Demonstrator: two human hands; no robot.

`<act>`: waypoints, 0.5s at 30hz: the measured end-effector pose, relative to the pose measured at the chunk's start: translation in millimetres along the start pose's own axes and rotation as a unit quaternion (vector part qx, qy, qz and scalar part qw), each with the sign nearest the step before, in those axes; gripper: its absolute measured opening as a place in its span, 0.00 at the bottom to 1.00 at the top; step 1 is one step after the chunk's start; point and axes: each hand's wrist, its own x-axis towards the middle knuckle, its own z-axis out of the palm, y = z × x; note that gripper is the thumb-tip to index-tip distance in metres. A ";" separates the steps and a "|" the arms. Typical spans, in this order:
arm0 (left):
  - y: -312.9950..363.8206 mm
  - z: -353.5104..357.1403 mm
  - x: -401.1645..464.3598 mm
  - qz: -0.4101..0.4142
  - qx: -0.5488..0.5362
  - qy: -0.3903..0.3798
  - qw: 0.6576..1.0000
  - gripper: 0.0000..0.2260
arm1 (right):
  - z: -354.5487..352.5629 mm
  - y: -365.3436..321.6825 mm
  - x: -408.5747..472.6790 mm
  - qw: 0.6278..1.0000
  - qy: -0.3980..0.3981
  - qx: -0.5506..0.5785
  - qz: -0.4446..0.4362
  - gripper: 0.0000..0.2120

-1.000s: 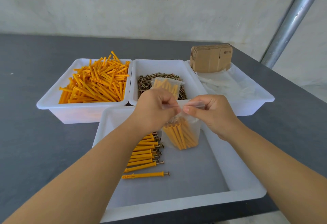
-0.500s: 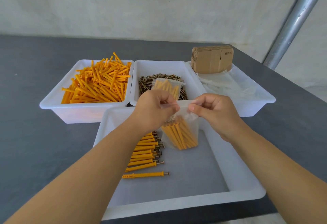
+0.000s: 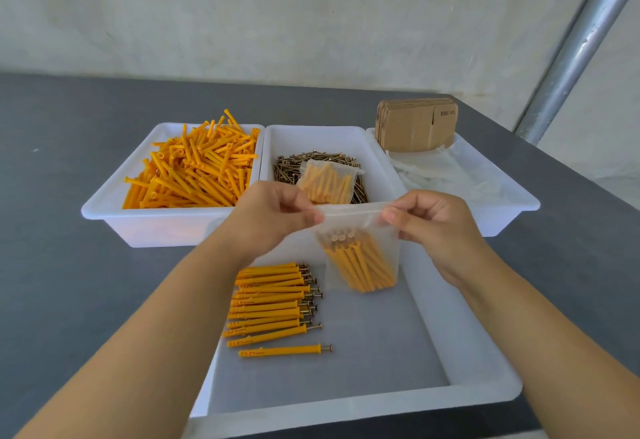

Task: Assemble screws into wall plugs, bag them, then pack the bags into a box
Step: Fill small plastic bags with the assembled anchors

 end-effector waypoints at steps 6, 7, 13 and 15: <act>-8.1 2.3 7.2 -0.013 -0.046 0.128 0.991 0.10 | 5.4 -34.0 17.6 0.999 -0.008 -0.049 -0.002 0.05; -10.4 3.5 8.6 -0.025 -0.029 0.163 0.986 0.11 | 4.6 -44.5 26.7 0.998 0.009 -0.061 -0.007 0.06; -13.1 13.0 10.8 -0.023 0.029 0.172 0.984 0.17 | 0.7 -102.3 93.9 0.982 0.172 -0.055 -0.048 0.11; -14.0 15.7 11.2 -0.013 0.046 0.160 0.986 0.16 | 1.8 -106.2 112.1 0.978 0.194 -0.050 -0.057 0.11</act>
